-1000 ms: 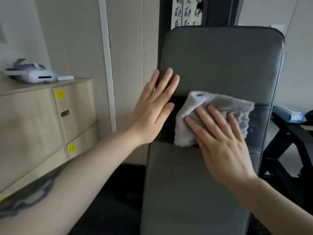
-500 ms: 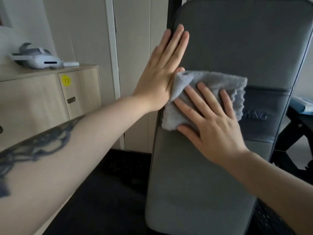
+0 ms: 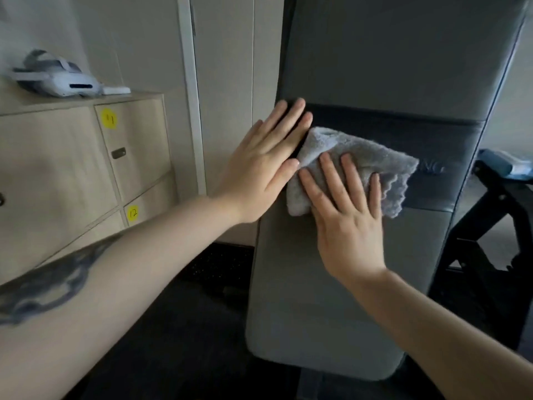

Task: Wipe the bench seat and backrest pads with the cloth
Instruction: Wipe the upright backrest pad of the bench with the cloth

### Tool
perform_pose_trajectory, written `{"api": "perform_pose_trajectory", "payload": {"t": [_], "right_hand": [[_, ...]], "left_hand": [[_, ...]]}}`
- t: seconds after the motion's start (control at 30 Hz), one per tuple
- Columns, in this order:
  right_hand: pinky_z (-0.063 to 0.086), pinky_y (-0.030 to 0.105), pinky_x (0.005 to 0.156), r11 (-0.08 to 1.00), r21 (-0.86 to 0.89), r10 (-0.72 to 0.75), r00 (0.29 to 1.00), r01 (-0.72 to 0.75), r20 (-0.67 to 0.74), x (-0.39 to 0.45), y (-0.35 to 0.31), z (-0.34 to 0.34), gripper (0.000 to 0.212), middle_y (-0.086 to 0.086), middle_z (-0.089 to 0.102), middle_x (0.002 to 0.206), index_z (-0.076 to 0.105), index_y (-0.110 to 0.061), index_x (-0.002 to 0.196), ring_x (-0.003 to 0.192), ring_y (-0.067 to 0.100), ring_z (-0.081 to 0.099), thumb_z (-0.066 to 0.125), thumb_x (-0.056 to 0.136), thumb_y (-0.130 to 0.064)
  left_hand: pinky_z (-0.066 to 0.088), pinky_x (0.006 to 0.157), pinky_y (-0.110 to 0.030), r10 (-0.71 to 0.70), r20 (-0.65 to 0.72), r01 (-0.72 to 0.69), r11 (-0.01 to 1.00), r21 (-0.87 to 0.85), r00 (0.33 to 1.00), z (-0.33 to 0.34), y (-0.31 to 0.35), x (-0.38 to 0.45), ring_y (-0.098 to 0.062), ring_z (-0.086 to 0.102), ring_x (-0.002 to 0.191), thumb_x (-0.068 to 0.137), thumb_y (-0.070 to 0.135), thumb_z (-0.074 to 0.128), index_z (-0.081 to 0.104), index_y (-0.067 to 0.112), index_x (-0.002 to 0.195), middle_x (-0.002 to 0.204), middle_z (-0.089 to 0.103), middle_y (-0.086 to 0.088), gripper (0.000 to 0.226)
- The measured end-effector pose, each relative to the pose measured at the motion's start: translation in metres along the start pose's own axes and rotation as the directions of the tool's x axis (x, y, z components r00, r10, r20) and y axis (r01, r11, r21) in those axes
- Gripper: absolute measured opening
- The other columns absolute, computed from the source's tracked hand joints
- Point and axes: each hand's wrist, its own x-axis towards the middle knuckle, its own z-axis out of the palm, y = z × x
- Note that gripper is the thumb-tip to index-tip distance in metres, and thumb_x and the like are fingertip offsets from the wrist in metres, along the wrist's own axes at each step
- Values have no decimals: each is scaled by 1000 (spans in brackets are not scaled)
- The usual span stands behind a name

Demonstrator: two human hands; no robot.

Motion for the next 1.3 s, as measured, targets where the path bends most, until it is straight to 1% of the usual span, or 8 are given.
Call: {"api": "perform_pose_trajectory", "payload": {"t": [0.23,0.47,0.63,0.77,0.9,0.97,1.1,1.3], "right_hand": [[2,44,121,954,-11,-288,927,299,242,-46,3,14,68,-7,17,159,30,-30,150,148,16,11,43,85,-13],[5,49,120,997,21,77,996,-78,54,-9,-5,-2,63,-8,12,159,32,-30,150,149,20,6,50,91,-16],[12,44,118,936,-44,-325,908,348,265,-66,12,14,72,-9,19,159,30,-32,149,148,14,10,45,81,-17],[6,44,120,992,-105,-53,991,66,121,-44,59,-18,72,-11,18,158,28,-36,149,149,15,8,47,82,-18],[6,48,120,981,35,194,979,-193,-67,-2,41,-20,60,-7,17,157,34,-31,147,148,22,10,52,92,-15],[4,47,120,979,91,187,982,-184,-32,-13,18,-6,61,-6,16,158,35,-30,147,149,21,7,52,91,-14],[5,42,120,986,-59,-145,978,155,148,-61,31,4,70,-12,18,158,31,-34,149,149,14,5,50,83,-17],[6,49,120,977,36,212,974,-210,-80,-16,50,-14,62,-7,16,158,30,-31,149,149,20,6,53,93,-14]], "left_hand": [[6,120,-49,-59,43,64,990,-128,997,4,7,-22,-14,-5,149,99,31,26,17,16,153,162,5,2,57],[5,121,-43,-102,-20,94,969,-230,995,17,11,-21,-16,-4,149,100,50,12,16,13,151,161,5,1,63],[4,121,-40,-128,-8,123,968,-220,992,14,16,-22,-13,-5,149,99,52,12,15,18,153,162,4,7,63],[2,120,-36,-127,5,126,981,-149,992,6,18,-24,-9,-3,148,99,48,16,16,20,153,161,5,10,60],[4,121,-38,-143,-47,137,985,-108,989,8,28,-14,-13,-1,149,100,46,17,20,17,152,161,8,3,60],[1,121,-37,-95,-59,91,994,-68,994,13,31,-6,-17,-1,149,101,46,17,20,16,152,161,8,0,60],[-6,120,-33,-49,-8,49,998,42,999,20,27,-1,-18,-7,149,100,44,19,14,19,153,162,1,1,59],[-4,120,-37,-50,-22,54,970,239,999,32,23,-7,-21,-8,148,100,41,23,4,20,153,161,-5,-1,61]]}}
